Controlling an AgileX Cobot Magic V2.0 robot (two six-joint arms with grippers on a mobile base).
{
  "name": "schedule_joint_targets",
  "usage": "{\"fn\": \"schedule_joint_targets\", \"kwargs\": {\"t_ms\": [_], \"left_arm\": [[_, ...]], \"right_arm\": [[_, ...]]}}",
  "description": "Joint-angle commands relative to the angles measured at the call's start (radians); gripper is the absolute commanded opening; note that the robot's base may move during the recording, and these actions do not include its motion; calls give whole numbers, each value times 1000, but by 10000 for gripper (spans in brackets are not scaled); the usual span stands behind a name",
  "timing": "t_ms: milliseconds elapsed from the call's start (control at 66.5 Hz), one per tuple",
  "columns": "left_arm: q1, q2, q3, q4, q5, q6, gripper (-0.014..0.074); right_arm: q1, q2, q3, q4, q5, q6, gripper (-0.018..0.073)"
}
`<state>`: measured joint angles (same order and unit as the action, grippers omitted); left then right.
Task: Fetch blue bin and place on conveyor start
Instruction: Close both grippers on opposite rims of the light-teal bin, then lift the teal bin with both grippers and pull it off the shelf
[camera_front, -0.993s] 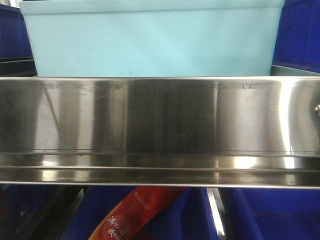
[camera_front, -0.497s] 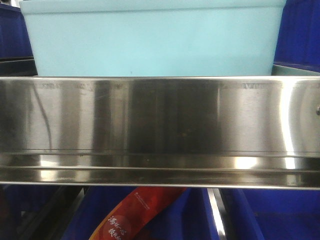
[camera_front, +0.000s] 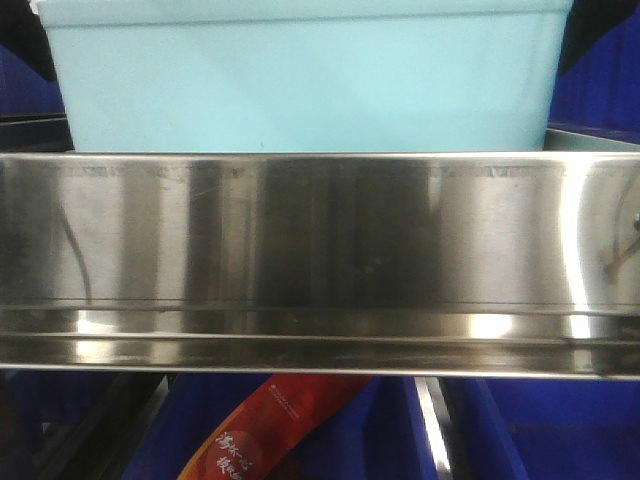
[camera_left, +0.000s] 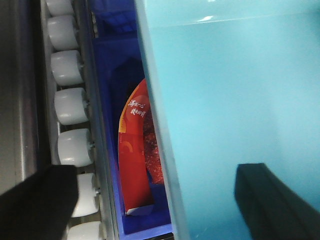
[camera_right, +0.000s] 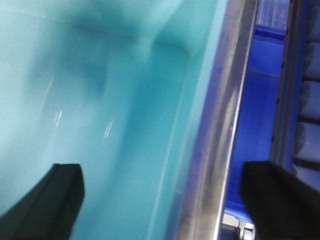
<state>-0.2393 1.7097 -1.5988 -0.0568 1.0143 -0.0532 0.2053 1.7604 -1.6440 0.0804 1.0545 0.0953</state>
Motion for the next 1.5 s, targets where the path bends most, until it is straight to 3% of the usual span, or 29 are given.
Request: {"fn": "schedule_joint_targets", "kwargs": {"t_ms": [0,45,150,181,226,572,1098,1490], "left_arm": [[2,0,-9,-10,-1,-7,362],[2,0,-9,-10,-1,-7,260],[2,0,-9,-11,-7,-7,-81],[2,0,-9,-11,-7,-7,-109],[2,0,-9,-11,-8,-7,-111],[-2,-80,-12,-12,-3,-7,-111],[-2,-400,-12,-19,15,-7,-111],[-2,-413,-10,-38,16,-7,-111]], "right_arm": [[-1,-3,-10,-10,-17,1,374],[-1,-5,-10,-10,-17,1,267],[-1,-5,-10,-10,-17,1,-4],[-1,-5,-10,-10,-17,1,-111],[-1,-5,-10,-10,-17,1,-166],[1,-90,-11,-12,2,1,-151],[49,-373,-11,0,-30,1,-151],[49,-397,-11,0,-81,1,-151]]}}
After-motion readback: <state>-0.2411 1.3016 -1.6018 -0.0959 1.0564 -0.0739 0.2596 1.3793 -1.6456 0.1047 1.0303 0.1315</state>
